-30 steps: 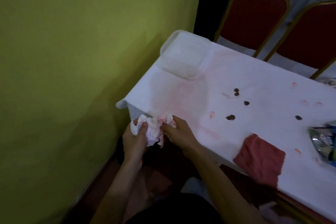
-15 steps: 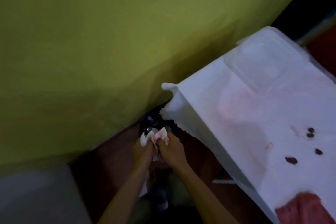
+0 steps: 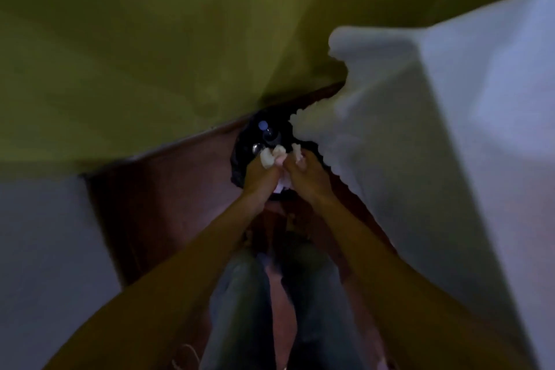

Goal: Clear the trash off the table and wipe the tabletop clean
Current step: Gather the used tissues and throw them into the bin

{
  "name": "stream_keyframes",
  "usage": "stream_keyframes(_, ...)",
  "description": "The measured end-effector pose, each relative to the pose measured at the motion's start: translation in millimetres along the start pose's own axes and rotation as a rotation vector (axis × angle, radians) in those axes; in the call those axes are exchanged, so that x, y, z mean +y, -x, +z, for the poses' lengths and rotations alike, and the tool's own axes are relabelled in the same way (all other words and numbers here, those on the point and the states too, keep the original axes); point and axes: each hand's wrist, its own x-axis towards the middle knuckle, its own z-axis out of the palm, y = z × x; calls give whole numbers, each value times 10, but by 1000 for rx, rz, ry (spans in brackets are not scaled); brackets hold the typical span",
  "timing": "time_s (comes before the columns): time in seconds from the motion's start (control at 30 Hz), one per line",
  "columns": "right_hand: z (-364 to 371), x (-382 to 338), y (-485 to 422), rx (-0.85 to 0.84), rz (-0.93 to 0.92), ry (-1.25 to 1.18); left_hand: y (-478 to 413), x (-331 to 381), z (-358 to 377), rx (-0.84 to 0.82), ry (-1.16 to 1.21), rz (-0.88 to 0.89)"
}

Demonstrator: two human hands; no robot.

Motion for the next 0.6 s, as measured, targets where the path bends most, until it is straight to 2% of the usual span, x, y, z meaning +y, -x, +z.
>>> stream_keyframes(0.1, 59, 288, -350, -4, -43, -2, -264, 6, 42, -114, -232, 113)
stream_keyframes(0.17, 99, 394, -476, 30, -36, -15, -392, -71, 9, -179, -289, 161)
stream_keyframes(0.27, 145, 474, -500, 114, -61, -51, -503, -112, 0, -185, -390, 253)
stream_keyframes(0.37, 114, 422, -353, 219, -59, -68, -459, -88, 12, -230, -361, 313)
stream_keyframes(0.6, -124, 107, 322, 277, -124, -42, 203, 194, 2, -228, -396, 365)
